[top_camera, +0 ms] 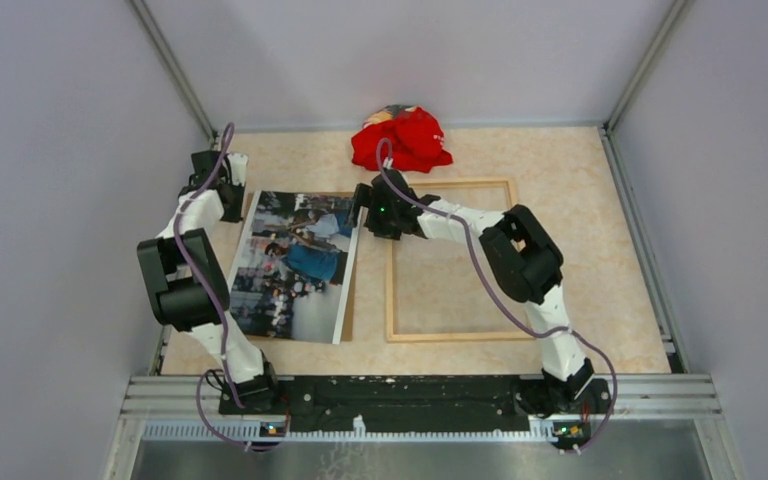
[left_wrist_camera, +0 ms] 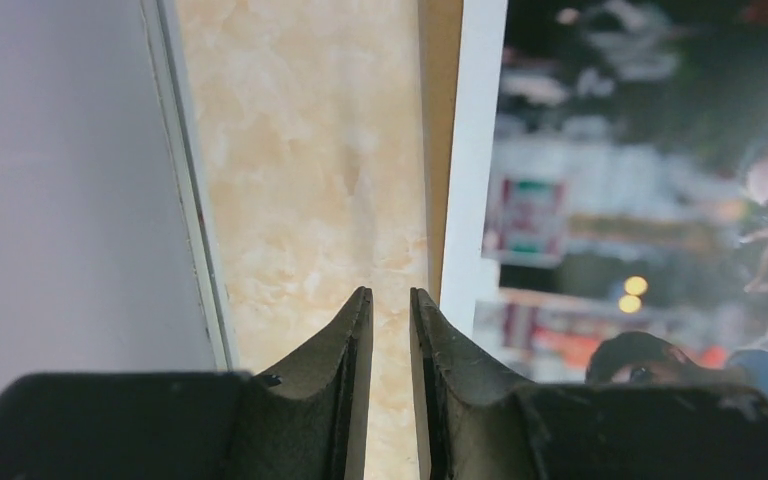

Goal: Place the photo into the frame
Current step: Pick up the photo at the center of the board.

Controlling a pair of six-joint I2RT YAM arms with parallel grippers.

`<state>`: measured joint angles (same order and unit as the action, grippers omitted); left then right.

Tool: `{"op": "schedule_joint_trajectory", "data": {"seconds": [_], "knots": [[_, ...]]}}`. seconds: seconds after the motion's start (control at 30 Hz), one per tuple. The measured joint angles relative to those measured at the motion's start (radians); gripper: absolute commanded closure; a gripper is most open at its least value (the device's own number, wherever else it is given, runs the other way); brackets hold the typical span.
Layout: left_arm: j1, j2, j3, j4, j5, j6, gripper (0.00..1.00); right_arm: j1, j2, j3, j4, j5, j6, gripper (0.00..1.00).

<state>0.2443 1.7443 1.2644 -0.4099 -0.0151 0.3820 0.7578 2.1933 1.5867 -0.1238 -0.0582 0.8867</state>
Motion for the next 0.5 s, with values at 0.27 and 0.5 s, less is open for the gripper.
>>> {"op": "schedule_joint_trajectory", "data": {"seconds": [0.27, 0.5], "knots": [[-0.017, 0.062, -0.078, 0.038, -0.050, -0.014, 0.74, -0.004, 0.063, 0.095, -0.010, 0.016, -0.007, 0.07], [-0.035, 0.065, -0.119, 0.053, -0.052, -0.013, 0.76, -0.010, 0.120, 0.167, 0.010, 0.014, -0.007, 0.16]]}}
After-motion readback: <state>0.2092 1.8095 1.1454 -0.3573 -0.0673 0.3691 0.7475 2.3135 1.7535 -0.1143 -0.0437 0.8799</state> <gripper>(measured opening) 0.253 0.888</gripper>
